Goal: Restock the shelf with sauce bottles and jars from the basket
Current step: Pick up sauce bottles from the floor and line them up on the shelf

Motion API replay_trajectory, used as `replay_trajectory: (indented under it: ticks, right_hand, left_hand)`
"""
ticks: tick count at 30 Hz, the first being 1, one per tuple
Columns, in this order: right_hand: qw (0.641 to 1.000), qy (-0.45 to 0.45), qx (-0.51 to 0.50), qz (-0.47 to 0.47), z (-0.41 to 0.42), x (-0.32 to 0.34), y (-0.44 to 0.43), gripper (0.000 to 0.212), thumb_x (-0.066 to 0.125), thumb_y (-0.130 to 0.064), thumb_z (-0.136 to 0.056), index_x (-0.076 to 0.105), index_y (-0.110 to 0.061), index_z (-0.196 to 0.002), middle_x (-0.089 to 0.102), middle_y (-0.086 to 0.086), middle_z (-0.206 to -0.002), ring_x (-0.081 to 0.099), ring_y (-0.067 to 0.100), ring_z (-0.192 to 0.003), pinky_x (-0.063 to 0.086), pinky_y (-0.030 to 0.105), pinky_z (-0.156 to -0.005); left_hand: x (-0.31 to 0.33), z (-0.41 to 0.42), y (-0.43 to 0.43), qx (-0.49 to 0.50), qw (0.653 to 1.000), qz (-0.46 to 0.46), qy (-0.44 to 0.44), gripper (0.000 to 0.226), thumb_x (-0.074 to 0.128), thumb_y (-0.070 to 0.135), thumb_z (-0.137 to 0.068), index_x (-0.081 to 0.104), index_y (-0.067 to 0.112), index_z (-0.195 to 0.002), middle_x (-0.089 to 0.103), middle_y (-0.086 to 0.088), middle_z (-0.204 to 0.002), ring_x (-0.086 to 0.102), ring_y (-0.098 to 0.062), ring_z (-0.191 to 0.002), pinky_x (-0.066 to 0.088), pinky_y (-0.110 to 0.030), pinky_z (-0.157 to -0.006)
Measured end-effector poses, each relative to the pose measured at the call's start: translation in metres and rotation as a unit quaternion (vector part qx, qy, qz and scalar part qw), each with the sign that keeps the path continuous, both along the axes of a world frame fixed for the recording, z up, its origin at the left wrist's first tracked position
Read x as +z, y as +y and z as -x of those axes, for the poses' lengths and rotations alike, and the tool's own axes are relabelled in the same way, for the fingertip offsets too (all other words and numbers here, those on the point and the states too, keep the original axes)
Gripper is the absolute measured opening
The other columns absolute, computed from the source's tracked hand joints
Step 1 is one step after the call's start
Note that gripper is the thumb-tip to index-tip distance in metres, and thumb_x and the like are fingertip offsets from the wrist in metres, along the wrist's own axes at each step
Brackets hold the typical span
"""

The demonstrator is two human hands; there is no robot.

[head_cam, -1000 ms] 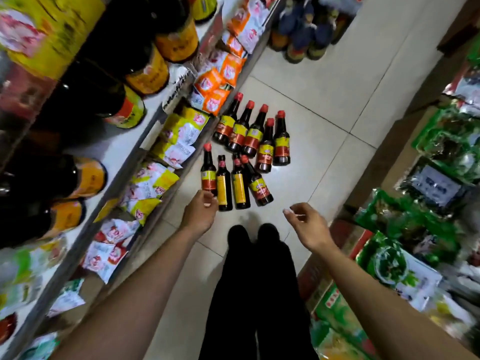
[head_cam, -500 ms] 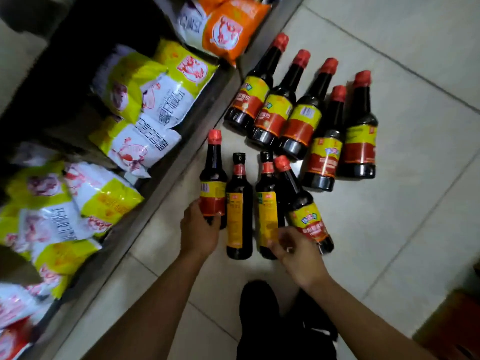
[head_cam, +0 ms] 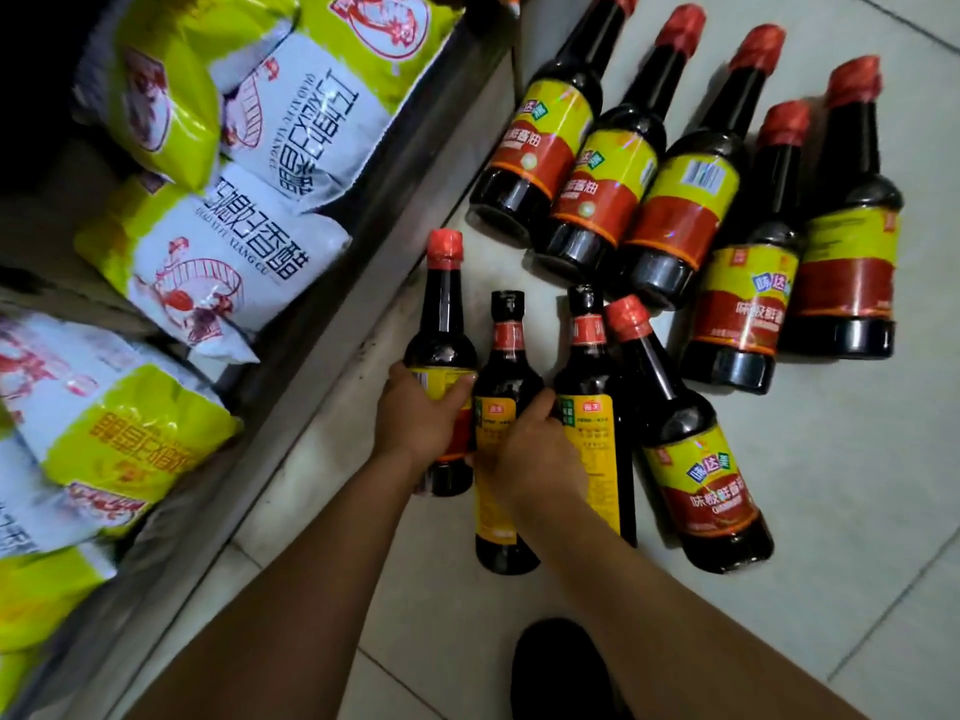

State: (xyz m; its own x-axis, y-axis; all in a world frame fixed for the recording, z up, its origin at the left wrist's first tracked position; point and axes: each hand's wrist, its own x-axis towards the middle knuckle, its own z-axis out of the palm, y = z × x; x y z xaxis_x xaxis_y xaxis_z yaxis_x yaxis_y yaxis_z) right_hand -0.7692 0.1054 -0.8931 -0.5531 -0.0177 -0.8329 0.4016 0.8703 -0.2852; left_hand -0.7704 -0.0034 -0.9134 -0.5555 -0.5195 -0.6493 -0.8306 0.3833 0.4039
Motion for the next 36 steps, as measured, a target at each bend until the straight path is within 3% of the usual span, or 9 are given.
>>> replay_trajectory:
  ticks: [6,12,16,20,24,28,32,35,36]
  right_hand:
    - [0.997,-0.023,-0.066,0.025,0.000,-0.004,-0.001,0.080,0.070,-0.025,-0.076,0.021,-0.003,-0.135,0.049,0.017,-0.129,0.052,0.032,-0.115,0.045,0.036,-0.092]
    - [0.991,-0.044,-0.118,0.051,-0.003,0.005,0.007,0.061,0.079,-0.024,-0.064,0.046,-0.006,-0.112,0.060,0.011,-0.113,0.060,0.027,-0.103,0.048,0.030,-0.077]
    - [0.984,-0.042,-0.133,0.110,-0.005,0.017,0.019,0.058,0.081,-0.021,-0.060,0.053,-0.009,-0.110,0.065,0.006,-0.107,0.063,0.021,-0.094,0.048,0.026,-0.068]
    - [0.968,-0.053,-0.137,0.201,-0.002,0.048,0.047,0.040,0.082,-0.020,-0.060,0.060,-0.026,-0.093,0.067,-0.008,-0.091,0.062,-0.001,-0.077,0.050,0.013,-0.065]
    - [0.945,-0.080,-0.159,0.274,0.010,0.127,0.080,0.040,0.082,-0.007,-0.061,0.064,-0.020,-0.095,0.073,-0.001,-0.093,0.068,0.014,-0.088,0.055,0.033,-0.082]
    - [0.924,-0.087,-0.158,0.338,0.030,0.232,0.110,0.043,0.079,0.003,-0.061,0.065,-0.013,-0.098,0.074,0.001,-0.090,0.070,0.015,-0.086,0.055,0.023,-0.072]
    - [0.903,-0.086,-0.160,0.390,0.054,0.350,0.127,0.047,0.081,-0.006,-0.057,0.063,-0.011,-0.100,0.073,-0.004,-0.078,0.068,0.008,-0.069,0.050,0.017,-0.057]
    - [0.893,-0.064,-0.170,0.411,0.068,0.450,0.137,0.058,0.082,-0.012,-0.055,0.060,-0.008,-0.108,0.074,0.002,-0.088,0.069,0.026,-0.075,0.054,0.038,-0.060]
    - [0.886,-0.057,-0.176,0.425,0.069,0.474,0.139,0.060,0.082,-0.013,-0.053,0.060,-0.006,-0.109,0.073,0.005,-0.093,0.069,0.028,-0.080,0.054,0.038,-0.064]
  left_hand:
    - [0.003,-0.006,-0.001,-0.011,1.000,-0.010,0.006,0.050,0.063,0.034,-0.082,0.040,0.006,-0.116,0.056,-0.014,-0.115,0.051,-0.021,-0.089,0.039,-0.029,-0.073]
    - [0.019,-0.017,-0.008,-0.015,0.999,-0.032,-0.008,0.050,0.061,0.035,-0.083,0.041,0.006,-0.117,0.054,-0.005,-0.106,0.051,-0.018,-0.088,0.038,-0.026,-0.071]
    - [0.034,-0.028,-0.010,-0.011,0.998,-0.058,0.004,0.036,0.062,0.034,-0.083,0.039,0.017,-0.105,0.051,0.005,-0.093,0.049,-0.005,-0.073,0.032,-0.013,-0.053]
    - [0.071,-0.043,-0.003,0.003,0.996,-0.081,0.031,0.034,0.065,0.031,-0.081,0.044,0.019,-0.105,0.057,0.003,-0.095,0.055,-0.009,-0.078,0.038,-0.017,-0.058]
    - [0.148,-0.048,0.011,0.005,0.991,-0.120,0.051,0.044,0.067,0.023,-0.080,0.047,0.013,-0.117,0.059,0.000,-0.103,0.057,-0.015,-0.091,0.040,-0.024,-0.074]
    - [0.247,-0.048,0.023,-0.034,0.986,-0.144,0.075,0.041,0.068,0.022,-0.079,0.047,0.024,-0.114,0.061,0.007,-0.102,0.060,-0.013,-0.095,0.042,-0.023,-0.077]
    - [0.367,-0.035,0.033,-0.079,0.972,-0.169,0.141,0.035,0.070,0.025,-0.078,0.047,0.036,-0.102,0.055,0.030,-0.099,0.054,0.020,-0.089,0.039,0.000,-0.072]
    - [0.474,-0.018,0.035,-0.095,0.956,-0.207,0.185,0.039,0.070,0.018,-0.077,0.047,0.032,-0.105,0.056,0.026,-0.107,0.050,0.027,-0.093,0.036,0.003,-0.078]
    - [0.503,-0.014,0.037,-0.102,0.951,-0.212,0.199,0.043,0.069,0.021,-0.075,0.046,0.030,-0.110,0.055,0.026,-0.111,0.048,0.027,-0.097,0.034,0.003,-0.081]
